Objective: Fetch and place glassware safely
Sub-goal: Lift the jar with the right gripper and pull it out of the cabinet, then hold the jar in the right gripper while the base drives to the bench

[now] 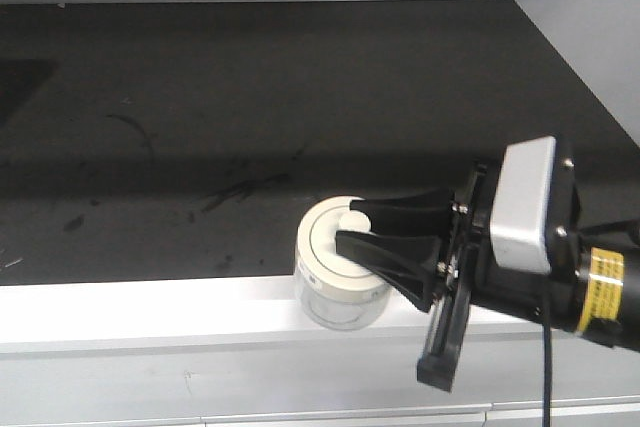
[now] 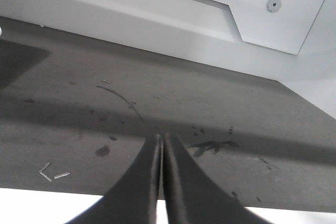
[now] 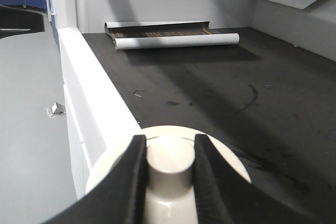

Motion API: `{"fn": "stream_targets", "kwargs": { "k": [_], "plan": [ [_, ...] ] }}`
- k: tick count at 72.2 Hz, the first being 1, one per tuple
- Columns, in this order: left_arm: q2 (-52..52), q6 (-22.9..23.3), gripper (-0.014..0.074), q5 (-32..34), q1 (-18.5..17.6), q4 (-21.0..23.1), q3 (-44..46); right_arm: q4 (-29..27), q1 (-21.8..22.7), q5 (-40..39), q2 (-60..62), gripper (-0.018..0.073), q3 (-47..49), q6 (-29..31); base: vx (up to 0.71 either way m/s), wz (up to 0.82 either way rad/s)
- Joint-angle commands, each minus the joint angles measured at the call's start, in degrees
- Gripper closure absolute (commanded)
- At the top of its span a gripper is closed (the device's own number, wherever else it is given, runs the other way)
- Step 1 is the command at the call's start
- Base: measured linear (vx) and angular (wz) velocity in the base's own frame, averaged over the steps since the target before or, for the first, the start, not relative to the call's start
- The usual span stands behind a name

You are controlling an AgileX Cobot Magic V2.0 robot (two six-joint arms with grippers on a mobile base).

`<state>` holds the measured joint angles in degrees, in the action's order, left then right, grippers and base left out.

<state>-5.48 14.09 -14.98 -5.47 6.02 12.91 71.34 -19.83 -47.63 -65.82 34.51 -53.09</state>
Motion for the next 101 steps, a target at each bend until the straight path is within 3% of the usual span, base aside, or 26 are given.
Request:
{"fn": "stream_targets", "kwargs": {
  "k": [1, 77, 101],
  "plan": [
    [-0.55, 0.47, 0.0603, 4.82, -0.04, 0.57, 1.44, -3.60, 0.30, -3.55, 3.27, 0.0563, 0.17, 0.05, 0.00, 0.00],
    [-0.55, 0.47, 0.0603, 4.82, -0.04, 0.57, 1.44, -3.22, 0.30, -3.48, 5.16, 0.0563, -0.55, 0.05, 0.00, 0.00],
    [-0.55, 0.47, 0.0603, 4.82, -0.04, 0.57, 1.44, -3.22, 0.30, -3.26, 5.16, 0.0563, -0.55, 0.05, -0.02, 0.29]
  ]
}}
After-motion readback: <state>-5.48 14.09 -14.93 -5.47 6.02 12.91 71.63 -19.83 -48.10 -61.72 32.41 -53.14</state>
